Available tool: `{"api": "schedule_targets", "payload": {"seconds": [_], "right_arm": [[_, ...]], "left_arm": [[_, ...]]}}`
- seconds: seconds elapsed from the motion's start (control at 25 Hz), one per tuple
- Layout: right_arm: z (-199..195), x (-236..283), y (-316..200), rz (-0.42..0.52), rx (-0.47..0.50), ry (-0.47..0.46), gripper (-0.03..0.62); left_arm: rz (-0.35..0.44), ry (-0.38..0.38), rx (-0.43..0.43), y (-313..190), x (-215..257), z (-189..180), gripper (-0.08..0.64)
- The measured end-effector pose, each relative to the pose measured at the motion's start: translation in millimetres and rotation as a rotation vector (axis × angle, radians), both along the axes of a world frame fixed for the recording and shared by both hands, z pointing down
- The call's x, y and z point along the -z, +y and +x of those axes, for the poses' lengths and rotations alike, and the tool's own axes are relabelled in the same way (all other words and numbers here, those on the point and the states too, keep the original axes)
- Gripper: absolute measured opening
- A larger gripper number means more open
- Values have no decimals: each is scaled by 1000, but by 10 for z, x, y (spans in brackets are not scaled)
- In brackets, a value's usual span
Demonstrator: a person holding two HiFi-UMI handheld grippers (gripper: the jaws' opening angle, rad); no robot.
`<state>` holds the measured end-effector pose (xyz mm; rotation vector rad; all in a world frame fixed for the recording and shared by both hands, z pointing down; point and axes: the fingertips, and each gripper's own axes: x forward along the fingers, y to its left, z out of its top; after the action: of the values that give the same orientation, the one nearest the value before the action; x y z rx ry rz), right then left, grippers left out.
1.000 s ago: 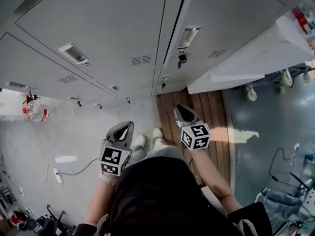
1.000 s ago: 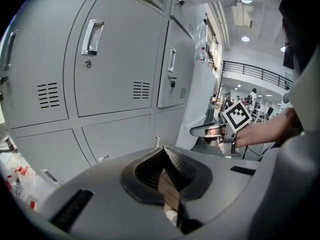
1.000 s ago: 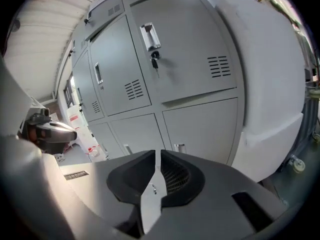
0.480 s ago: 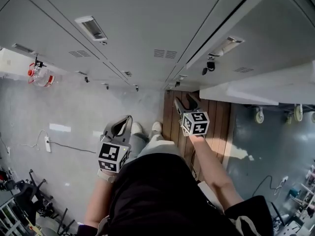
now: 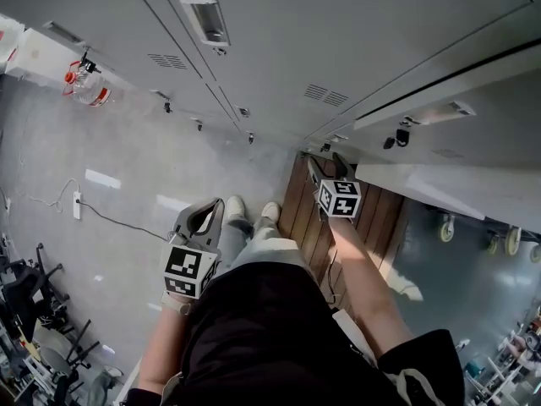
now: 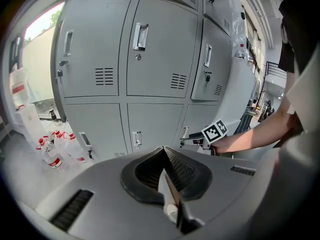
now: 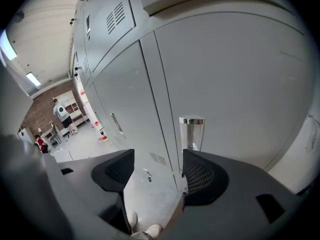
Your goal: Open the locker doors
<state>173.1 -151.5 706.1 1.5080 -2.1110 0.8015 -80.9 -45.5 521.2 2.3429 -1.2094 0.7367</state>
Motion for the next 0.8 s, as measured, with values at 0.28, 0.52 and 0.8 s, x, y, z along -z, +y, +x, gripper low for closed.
{"api": "schedule_targets", "payload": {"seconds": [0.28, 0.52, 0.8], "right_arm": [[58, -229, -269, -18, -10, 14, 342], [96, -329, -437, -4, -24, 21, 352], [79, -378, -568, 14, -46, 29, 357]], "left_arm": [[-34, -4, 44, 64, -52, -41, 18], [-46, -16, 54, 149, -75, -63, 18], [-54, -30, 82, 215, -65, -232, 18]]}}
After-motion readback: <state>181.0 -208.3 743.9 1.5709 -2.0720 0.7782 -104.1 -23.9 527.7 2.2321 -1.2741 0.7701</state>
